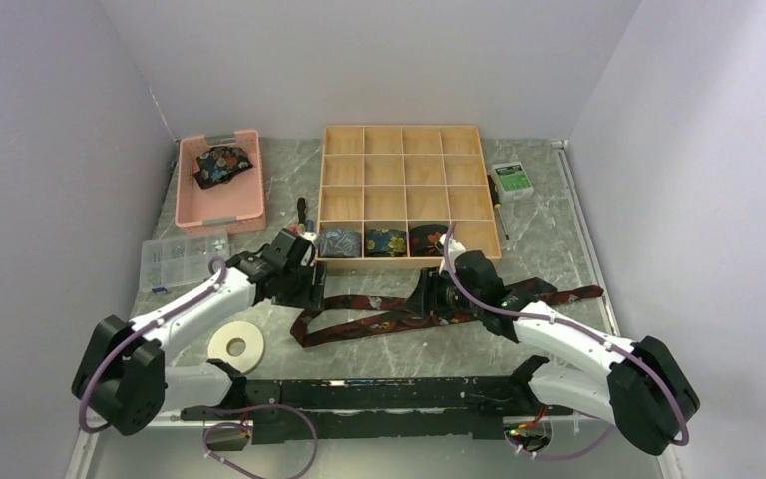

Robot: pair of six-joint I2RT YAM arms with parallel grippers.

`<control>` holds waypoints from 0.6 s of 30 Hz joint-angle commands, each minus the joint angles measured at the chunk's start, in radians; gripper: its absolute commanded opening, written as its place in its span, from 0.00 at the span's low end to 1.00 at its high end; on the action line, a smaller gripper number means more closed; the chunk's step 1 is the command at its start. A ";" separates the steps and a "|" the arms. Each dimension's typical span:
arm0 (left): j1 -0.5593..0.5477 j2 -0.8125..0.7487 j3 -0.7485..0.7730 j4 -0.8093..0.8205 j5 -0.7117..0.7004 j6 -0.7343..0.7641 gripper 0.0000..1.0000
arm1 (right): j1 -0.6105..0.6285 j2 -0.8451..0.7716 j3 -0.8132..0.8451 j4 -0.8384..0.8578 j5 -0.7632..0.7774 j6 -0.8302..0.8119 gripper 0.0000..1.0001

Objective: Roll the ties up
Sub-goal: Flatten out the tie at the center of the board.

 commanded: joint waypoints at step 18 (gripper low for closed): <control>-0.013 -0.099 -0.020 0.081 0.317 0.006 0.03 | 0.006 -0.156 -0.021 -0.034 0.137 0.049 0.58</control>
